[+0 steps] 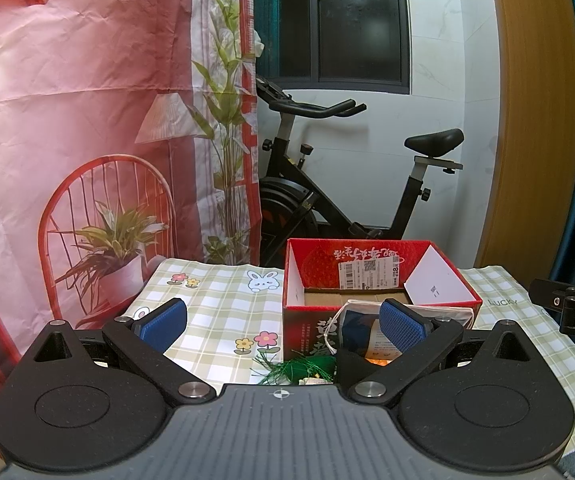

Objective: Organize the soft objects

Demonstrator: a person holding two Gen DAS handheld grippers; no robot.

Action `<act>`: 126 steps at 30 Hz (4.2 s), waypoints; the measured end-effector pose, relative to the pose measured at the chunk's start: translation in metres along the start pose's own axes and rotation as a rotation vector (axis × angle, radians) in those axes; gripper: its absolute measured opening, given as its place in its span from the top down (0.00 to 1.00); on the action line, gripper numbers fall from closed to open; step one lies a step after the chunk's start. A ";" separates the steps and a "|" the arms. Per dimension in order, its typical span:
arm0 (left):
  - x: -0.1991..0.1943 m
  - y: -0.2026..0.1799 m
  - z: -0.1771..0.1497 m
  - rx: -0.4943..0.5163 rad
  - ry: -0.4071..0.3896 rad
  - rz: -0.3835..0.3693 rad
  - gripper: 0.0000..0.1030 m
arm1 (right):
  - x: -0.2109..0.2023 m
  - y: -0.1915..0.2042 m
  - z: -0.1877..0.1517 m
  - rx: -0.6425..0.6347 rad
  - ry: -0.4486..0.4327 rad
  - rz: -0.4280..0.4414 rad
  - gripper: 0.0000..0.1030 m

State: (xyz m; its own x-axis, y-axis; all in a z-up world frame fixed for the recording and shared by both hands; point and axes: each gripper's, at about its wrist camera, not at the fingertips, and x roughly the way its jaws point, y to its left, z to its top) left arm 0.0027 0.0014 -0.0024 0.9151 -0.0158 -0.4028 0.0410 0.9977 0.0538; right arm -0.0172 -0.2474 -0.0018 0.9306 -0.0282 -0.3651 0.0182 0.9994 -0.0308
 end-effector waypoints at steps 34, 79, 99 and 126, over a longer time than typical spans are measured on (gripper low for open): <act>0.000 0.000 -0.001 -0.001 0.001 -0.001 0.00 | -0.001 0.001 0.001 -0.001 0.002 0.000 0.00; 0.092 0.003 -0.030 -0.057 0.002 -0.058 0.00 | 0.083 -0.019 -0.039 0.097 -0.011 0.167 0.00; 0.189 -0.006 -0.078 -0.007 0.347 -0.387 0.68 | 0.133 0.011 -0.110 -0.024 0.199 0.278 0.34; 0.160 -0.022 -0.088 -0.010 0.270 -0.489 0.94 | 0.125 -0.006 -0.107 0.016 0.170 0.290 0.88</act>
State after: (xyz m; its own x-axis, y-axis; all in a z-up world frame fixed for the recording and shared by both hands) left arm 0.1127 -0.0169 -0.1487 0.6551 -0.4606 -0.5989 0.4295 0.8792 -0.2063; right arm 0.0601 -0.2588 -0.1473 0.8234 0.2552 -0.5069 -0.2311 0.9665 0.1112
